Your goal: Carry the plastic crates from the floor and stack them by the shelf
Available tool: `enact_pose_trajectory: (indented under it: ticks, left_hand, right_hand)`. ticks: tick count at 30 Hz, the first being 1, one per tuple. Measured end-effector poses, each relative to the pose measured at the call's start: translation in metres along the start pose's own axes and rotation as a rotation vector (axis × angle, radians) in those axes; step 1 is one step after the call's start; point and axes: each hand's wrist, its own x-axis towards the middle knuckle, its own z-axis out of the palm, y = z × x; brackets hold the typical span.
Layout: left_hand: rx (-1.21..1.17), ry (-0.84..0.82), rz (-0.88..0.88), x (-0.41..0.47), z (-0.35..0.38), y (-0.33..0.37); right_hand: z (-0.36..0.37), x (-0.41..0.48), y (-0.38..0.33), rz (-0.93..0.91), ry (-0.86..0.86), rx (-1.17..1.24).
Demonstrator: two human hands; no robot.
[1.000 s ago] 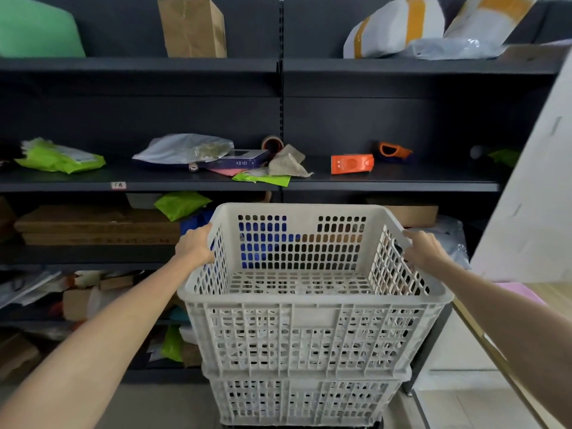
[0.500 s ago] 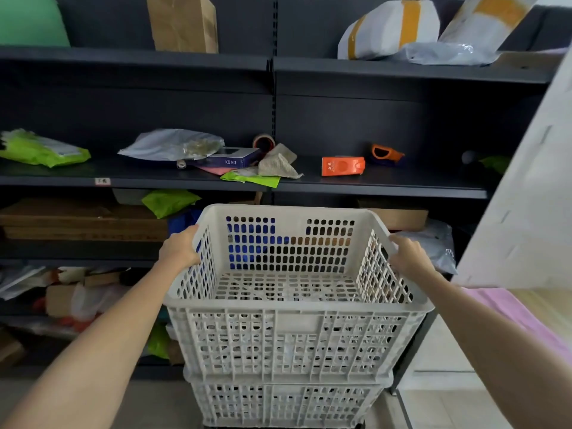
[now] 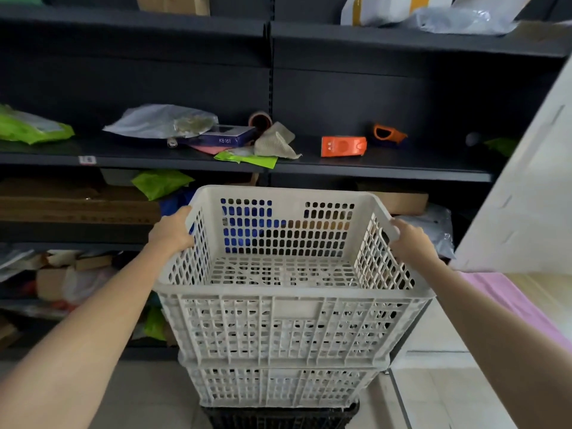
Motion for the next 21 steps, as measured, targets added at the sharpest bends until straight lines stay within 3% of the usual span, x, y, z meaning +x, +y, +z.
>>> enact_pose_trajectory:
  ticks: [5, 17, 21]
  left_hand:
    - [-0.172, -0.049, -0.026, 0.001, 0.002, -0.007]
    - [-0.212, -0.045, -0.03, -0.008, -0.005, 0.001]
    - [-0.201, -0.018, -0.03, -0.008, -0.004, 0.0]
  right_hand:
    - [0.003, 0.001, 0.004, 0.022, 0.01, -0.013]
    - [0.001, 0.003, 0.007, 0.028, 0.039, 0.028]
    - [-0.007, -0.002, 0.007, 0.066, 0.048, 0.171]
